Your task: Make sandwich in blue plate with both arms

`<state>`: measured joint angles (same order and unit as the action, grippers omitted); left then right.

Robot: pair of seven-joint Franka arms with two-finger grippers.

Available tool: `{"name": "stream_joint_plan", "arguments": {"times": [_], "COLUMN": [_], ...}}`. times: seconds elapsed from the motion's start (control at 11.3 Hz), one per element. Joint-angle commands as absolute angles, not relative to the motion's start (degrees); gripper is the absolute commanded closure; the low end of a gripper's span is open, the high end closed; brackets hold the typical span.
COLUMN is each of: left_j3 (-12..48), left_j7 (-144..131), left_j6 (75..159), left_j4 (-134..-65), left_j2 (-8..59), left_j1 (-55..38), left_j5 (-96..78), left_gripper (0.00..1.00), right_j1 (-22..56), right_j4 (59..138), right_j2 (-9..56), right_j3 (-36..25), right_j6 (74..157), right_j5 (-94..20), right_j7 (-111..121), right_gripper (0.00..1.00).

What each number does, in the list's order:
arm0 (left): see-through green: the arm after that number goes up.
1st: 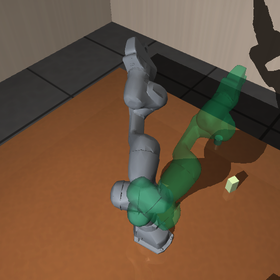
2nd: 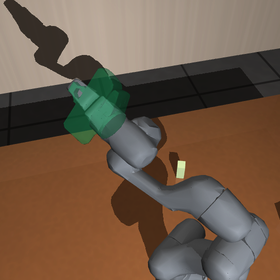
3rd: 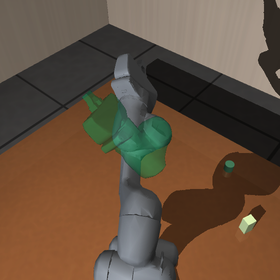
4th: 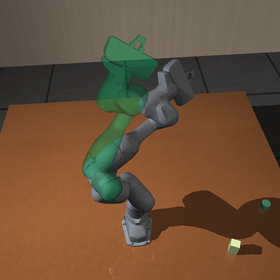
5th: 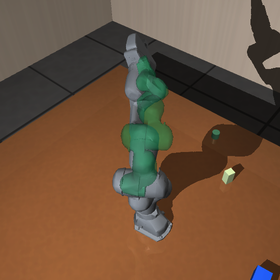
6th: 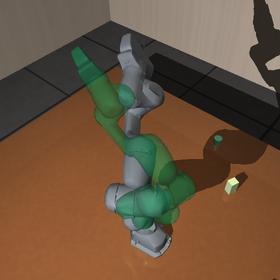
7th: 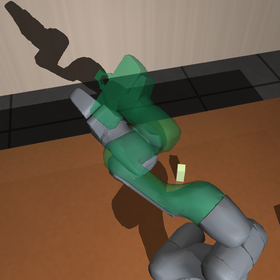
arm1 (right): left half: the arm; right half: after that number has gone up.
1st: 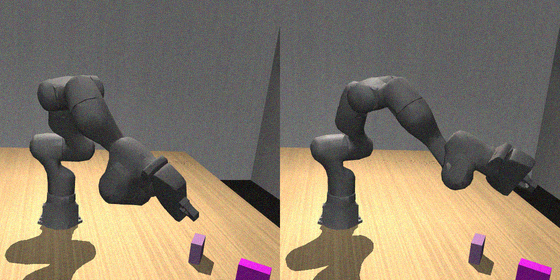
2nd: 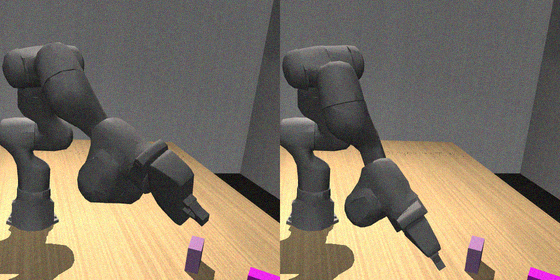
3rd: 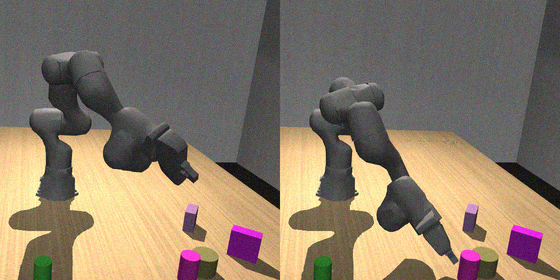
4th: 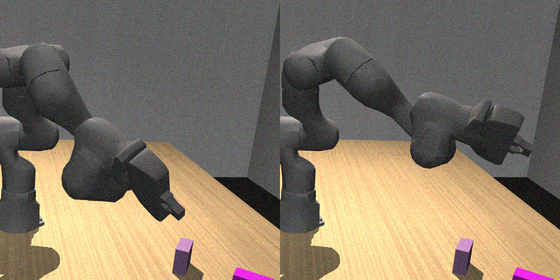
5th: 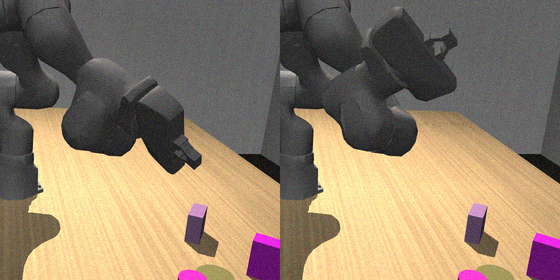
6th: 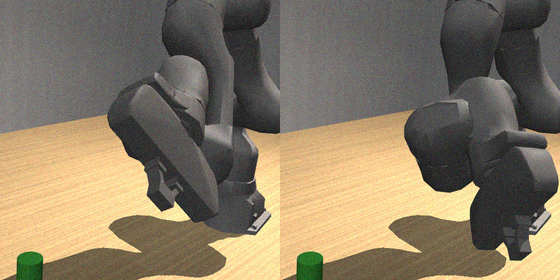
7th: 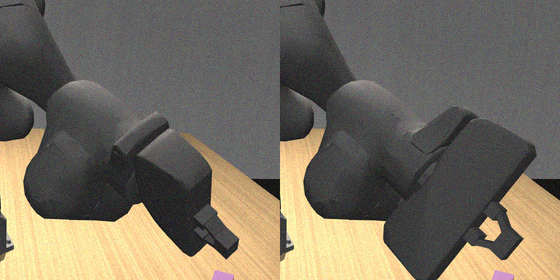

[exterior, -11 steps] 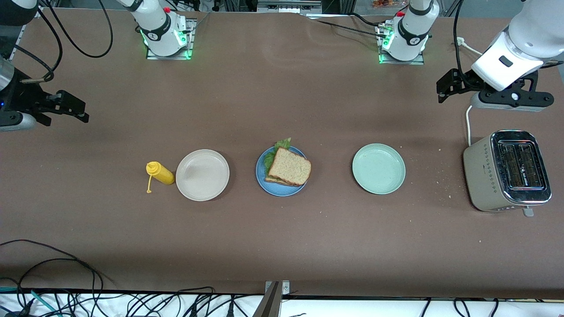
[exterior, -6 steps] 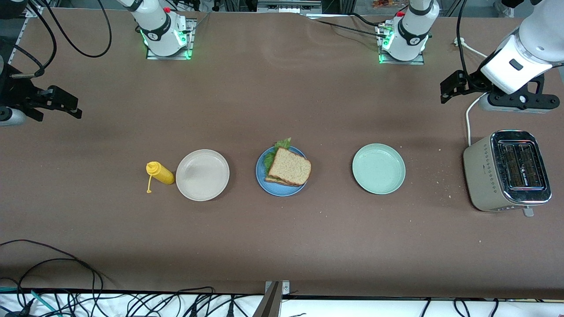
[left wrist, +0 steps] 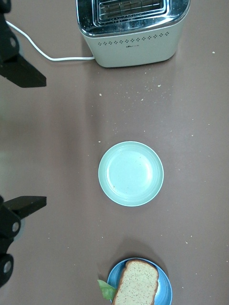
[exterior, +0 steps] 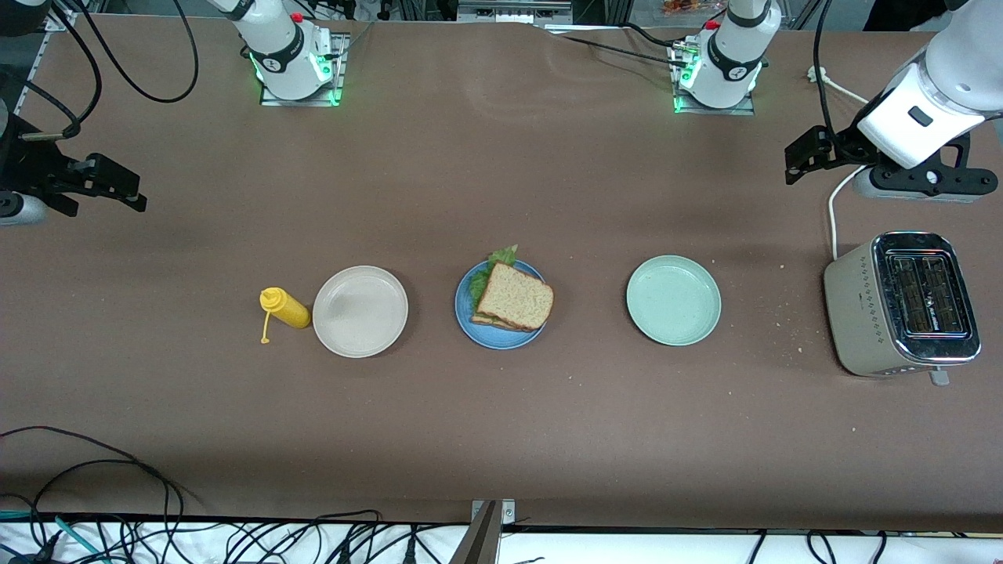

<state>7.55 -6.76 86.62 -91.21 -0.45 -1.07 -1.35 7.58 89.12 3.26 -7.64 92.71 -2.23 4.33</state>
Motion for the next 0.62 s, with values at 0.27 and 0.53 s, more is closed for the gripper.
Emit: {"name": "stream_joint_plan", "arguments": {"times": [0.27,0.53], "left_j3": [6.59,6.59], "left_j7": [-6.59,-6.59], "left_j6": [85.17,85.17], "left_j4": [-90.97,-90.97], "left_j2": [-0.62,-0.62], "left_j1": [-1.50,-1.14], "left_j5": [-1.67,-1.67], "left_gripper": [0.00,0.00], "right_j1": [7.56,7.56], "right_j4": [87.71,87.71], "right_j2": [3.60,3.60], "right_j3": [-7.56,-7.56], "right_j6": [91.32,91.32], "right_j5": [-1.41,-1.41], "right_j7": [3.43,3.43], "right_gripper": [0.00,0.00]}}
